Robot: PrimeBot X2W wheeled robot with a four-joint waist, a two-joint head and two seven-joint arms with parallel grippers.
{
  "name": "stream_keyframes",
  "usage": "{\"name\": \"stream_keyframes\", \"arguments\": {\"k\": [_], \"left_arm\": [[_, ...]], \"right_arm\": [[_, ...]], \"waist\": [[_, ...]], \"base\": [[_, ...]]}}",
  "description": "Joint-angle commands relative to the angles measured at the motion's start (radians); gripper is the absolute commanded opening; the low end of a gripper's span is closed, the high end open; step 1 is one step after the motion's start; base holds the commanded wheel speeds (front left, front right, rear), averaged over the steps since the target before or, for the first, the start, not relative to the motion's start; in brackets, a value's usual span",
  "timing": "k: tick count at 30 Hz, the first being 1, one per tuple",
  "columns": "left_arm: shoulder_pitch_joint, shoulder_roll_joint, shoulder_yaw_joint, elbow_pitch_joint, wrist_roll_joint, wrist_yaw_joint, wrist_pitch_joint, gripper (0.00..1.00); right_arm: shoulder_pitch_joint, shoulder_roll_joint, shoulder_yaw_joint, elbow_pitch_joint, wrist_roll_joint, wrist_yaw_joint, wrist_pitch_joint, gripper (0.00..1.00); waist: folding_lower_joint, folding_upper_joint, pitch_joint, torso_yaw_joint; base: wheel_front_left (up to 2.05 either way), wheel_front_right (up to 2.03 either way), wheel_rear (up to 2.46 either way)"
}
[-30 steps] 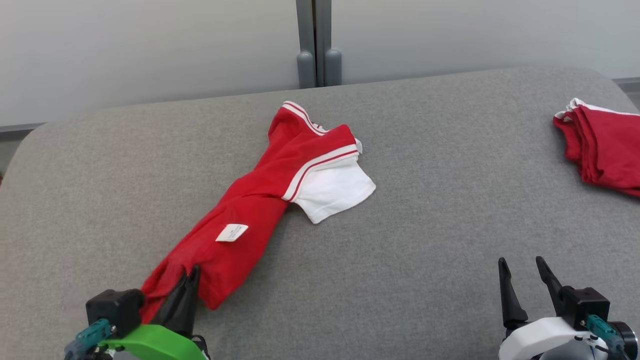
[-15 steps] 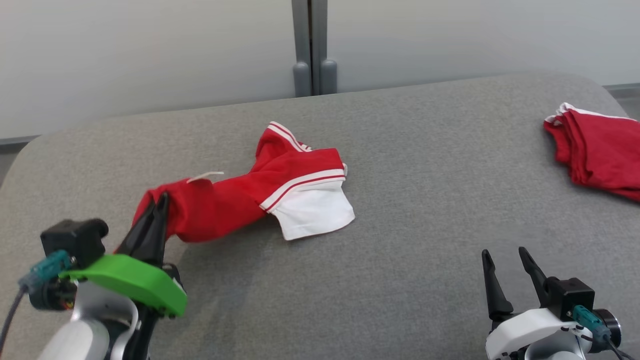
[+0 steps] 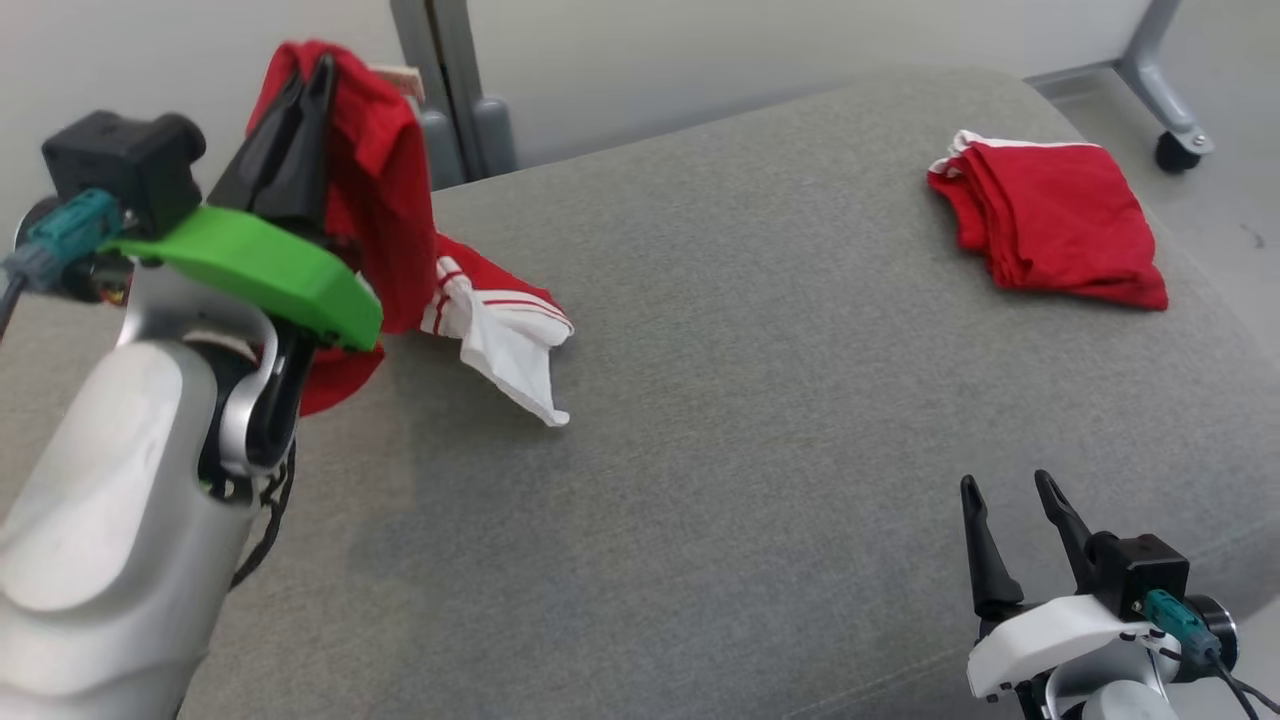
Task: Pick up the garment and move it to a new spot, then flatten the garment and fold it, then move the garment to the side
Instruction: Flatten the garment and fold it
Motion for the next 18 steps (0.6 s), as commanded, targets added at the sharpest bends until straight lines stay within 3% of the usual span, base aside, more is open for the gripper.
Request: {"name": "stream_keyframes", "arguments": {"k": [1, 11, 18], "left_arm": [[-0.049, -0.014, -0.003, 0.028, 0.01, -0.013, -0.017, 0.0], [-0.269, -0.167, -0.051, 0.186, 0.0, -0.12, -0.151, 0.0], [-0.349, -0.253, -0.082, 0.207, -0.007, -0.163, -0.228, 0.0]], "right_arm": [[-0.014, -0.002, 0.004, 0.001, 0.002, -0.002, 0.0, 1.0], [-0.035, -0.001, -0.002, -0.005, -0.023, -0.002, 0.0, 1.0], [-0.035, -0.001, -0.004, 0.001, -0.03, -0.002, 0.0, 1.0]], "waist": [[0.0, -0.0001, 0.038, -0.076], [0.0, -0.0001, 0.072, -0.147], [0.0, -0.0001, 0.063, -0.153]], "base": [[0.0, 0.0, 0.0], [0.0, 0.0, 0.0], [0.0, 0.0, 0.0]]}}
